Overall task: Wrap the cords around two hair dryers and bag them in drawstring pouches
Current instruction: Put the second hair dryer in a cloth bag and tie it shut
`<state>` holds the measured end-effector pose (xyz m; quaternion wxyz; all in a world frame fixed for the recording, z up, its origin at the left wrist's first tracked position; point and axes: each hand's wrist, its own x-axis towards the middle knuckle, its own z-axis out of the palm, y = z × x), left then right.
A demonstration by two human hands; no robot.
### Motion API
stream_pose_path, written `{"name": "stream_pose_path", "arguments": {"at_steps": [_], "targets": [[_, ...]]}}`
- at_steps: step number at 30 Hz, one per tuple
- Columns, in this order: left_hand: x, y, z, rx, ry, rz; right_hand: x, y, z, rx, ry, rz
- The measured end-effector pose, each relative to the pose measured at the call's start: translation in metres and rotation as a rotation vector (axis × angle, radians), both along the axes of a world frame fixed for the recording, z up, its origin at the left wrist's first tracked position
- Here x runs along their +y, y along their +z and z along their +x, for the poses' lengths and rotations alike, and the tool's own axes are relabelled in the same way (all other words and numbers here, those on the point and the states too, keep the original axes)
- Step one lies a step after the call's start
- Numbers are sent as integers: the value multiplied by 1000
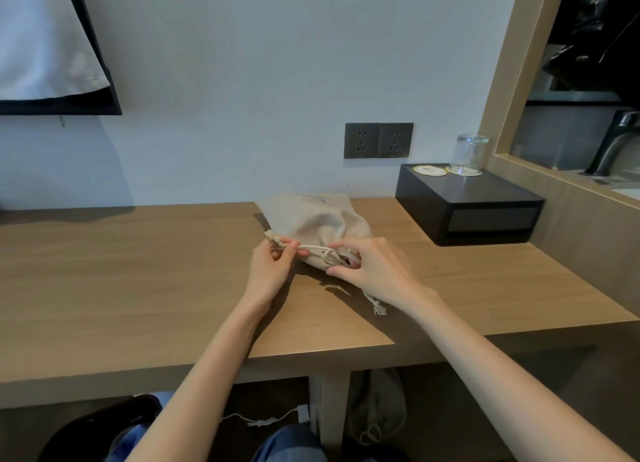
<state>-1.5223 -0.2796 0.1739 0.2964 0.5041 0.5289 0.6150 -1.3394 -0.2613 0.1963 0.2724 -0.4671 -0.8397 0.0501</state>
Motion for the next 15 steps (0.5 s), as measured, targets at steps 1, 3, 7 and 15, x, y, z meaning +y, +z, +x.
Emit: {"name": "stream_pose_path", "arguments": {"at_steps": [1,3,7,15], "targets": [[0,-2,0,46,4,5,-1,-2,-2,-54,-24,92],[-1,-8,-2,175,1,6,-2,-5,-6,-69,-26,208],[-6,-14,-1,346,-35,0,3,-8,-9,-3,-56,166],[-18,-12,13,336,-149,95,3,23,13,520,49,-581]]}}
